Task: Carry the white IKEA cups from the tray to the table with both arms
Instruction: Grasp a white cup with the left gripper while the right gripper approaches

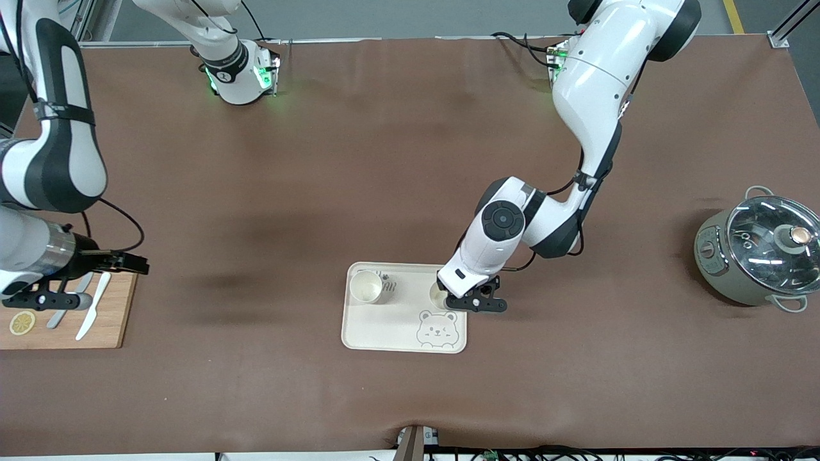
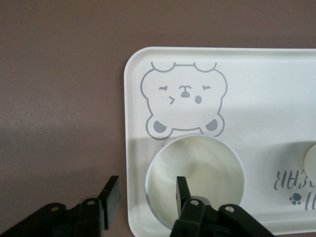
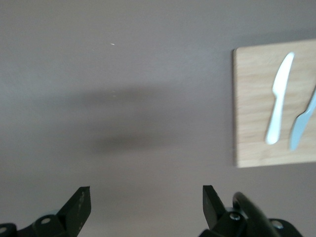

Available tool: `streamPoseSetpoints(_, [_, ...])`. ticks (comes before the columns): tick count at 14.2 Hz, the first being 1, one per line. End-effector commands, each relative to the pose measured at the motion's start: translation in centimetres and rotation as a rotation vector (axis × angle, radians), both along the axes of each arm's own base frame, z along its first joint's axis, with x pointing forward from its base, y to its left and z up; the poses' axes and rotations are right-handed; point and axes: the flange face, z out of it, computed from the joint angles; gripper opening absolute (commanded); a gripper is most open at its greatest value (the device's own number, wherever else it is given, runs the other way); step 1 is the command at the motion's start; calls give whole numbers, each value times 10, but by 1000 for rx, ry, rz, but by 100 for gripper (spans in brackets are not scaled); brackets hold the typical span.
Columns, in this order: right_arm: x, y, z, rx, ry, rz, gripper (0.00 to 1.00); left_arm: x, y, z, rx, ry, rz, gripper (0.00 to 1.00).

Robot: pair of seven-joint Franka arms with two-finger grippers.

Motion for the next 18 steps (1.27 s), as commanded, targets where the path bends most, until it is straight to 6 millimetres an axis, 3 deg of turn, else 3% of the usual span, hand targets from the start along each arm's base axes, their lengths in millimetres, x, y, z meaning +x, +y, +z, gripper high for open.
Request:
streamPoseSetpoints(1, [6, 38, -5, 7, 11, -109, 100, 5, -3, -2, 16, -29, 3, 22])
streamPoseSetpoints(2, [6, 45, -8, 5, 16, -128, 100, 5, -3, -3, 17, -27, 3, 12])
streamPoseSetpoints(4, [8, 62, -26, 27, 42, -137, 100, 5, -4, 1, 16, -33, 2, 0])
streamPoseSetpoints(6, [10, 84, -52, 124, 85, -187, 100, 9, 1, 13, 16, -44, 2, 0])
streamPoseSetpoints(8, [15, 104, -65, 216, 94, -300, 100, 13, 6, 28, 11, -60, 8, 0])
streamPoseSetpoints(12, [12, 188, -96, 188, 96, -418, 100, 16, 23, 75, 35, -53, 31, 0])
streamPoseSetpoints(16, [9, 227, -116, 189, 95, -497, 100, 23, 75, 130, 76, -15, 105, 0])
streamPoseSetpoints(18, [6, 257, -126, 194, 68, -514, 100, 26, 121, 147, 92, -4, 145, 0])
